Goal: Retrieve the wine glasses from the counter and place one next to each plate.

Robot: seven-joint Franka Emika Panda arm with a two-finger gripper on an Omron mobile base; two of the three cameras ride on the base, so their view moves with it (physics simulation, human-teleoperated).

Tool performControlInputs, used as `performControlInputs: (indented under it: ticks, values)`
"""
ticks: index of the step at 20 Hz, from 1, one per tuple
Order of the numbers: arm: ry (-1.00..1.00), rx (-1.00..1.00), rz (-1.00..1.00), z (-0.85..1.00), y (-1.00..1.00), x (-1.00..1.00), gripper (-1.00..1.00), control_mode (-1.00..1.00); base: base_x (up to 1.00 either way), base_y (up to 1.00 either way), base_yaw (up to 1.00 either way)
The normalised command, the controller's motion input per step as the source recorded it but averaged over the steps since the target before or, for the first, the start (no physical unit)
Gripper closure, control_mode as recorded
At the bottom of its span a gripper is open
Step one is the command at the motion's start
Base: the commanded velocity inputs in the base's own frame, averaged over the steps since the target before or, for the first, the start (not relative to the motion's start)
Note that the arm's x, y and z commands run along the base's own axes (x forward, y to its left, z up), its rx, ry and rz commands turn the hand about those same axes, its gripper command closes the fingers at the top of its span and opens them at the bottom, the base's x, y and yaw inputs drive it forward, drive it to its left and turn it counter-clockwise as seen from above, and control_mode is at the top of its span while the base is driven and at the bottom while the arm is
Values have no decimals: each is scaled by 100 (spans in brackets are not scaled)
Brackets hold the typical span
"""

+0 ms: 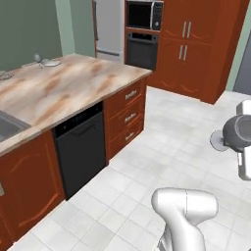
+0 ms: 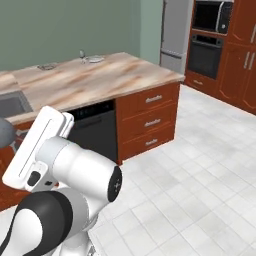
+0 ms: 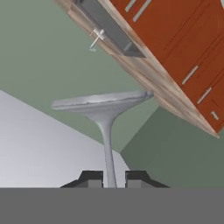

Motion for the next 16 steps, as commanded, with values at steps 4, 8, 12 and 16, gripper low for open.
performControlInputs:
  ticks: [4,8,12,16]
  values:
    - [0,0,0,0,0,0,100,100,100,-88,9]
    - [0,0,0,0,0,0,100,100,100,-99,0]
    - [0,0,0,0,0,0,100,100,100,-91,0]
    - [0,0,0,0,0,0,100,100,100,-89,0]
